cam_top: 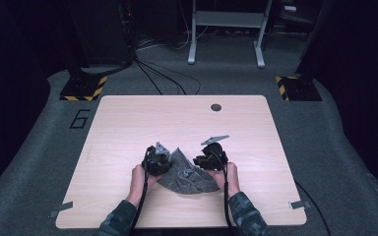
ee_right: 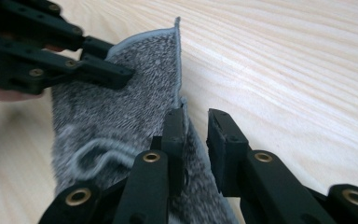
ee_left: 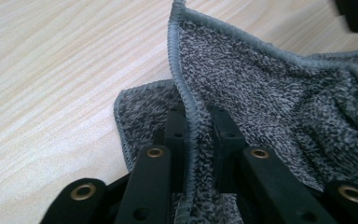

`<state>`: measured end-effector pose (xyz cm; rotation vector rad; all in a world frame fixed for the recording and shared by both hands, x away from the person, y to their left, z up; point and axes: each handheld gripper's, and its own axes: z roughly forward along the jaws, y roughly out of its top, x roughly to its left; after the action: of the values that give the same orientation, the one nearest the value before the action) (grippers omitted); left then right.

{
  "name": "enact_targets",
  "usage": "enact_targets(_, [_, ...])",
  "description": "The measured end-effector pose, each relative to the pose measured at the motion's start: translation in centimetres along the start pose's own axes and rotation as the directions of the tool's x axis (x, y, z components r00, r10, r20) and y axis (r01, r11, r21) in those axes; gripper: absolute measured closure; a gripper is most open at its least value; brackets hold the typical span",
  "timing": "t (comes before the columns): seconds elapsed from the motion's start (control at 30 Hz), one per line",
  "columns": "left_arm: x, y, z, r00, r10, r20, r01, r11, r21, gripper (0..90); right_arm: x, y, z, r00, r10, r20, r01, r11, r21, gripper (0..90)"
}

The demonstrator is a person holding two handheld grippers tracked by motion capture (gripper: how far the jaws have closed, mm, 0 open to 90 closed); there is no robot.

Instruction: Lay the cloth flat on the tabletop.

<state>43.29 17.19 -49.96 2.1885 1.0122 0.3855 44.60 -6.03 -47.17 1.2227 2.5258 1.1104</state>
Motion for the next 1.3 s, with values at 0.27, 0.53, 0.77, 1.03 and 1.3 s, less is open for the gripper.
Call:
enact_targets(0.27, [0.0, 0.0, -0.1, 0.9998, 0.014, 0.013, -0.014, 0.9999, -0.001, 80.7, -0.4, 0.7, 2.5, 0.9999, 0.010, -0.007, -0.010, 0.999, 0.042, 79.3])
enact_targets(0.53, [-0.1, -0.1, 0.2, 0.9998, 0.008, 0.018, -0.008, 0.9999, 0.007, 79.4, -0.3, 1.0, 3.8, 0.9991, 0.024, -0.035, -0.022, 0.997, 0.070, 77.0])
enact_targets(0.77, [0.0, -0.2, 0.1, 0.9999, 0.004, 0.013, -0.004, 1.0000, -0.004, 78.8, 0.2, 0.9, 4.2, 1.0000, 0.000, -0.008, 0.001, 0.995, 0.102, 86.4])
enact_targets(1.03, [0.6, -0.8, -1.2, 0.9999, 0.001, 0.013, -0.001, 0.9995, -0.032, 78.9, 0.1, 0.7, 2.3, 0.9987, -0.016, 0.047, 0.013, 0.999, 0.051, 88.2])
enact_targets(1.3, [1.0, -1.2, -2.3, 0.9998, -0.016, 0.009, 0.016, 0.9989, -0.044, 79.9, -0.6, 0.5, -0.7, 0.9954, -0.004, 0.095, 0.006, 1.000, -0.019, 88.3])
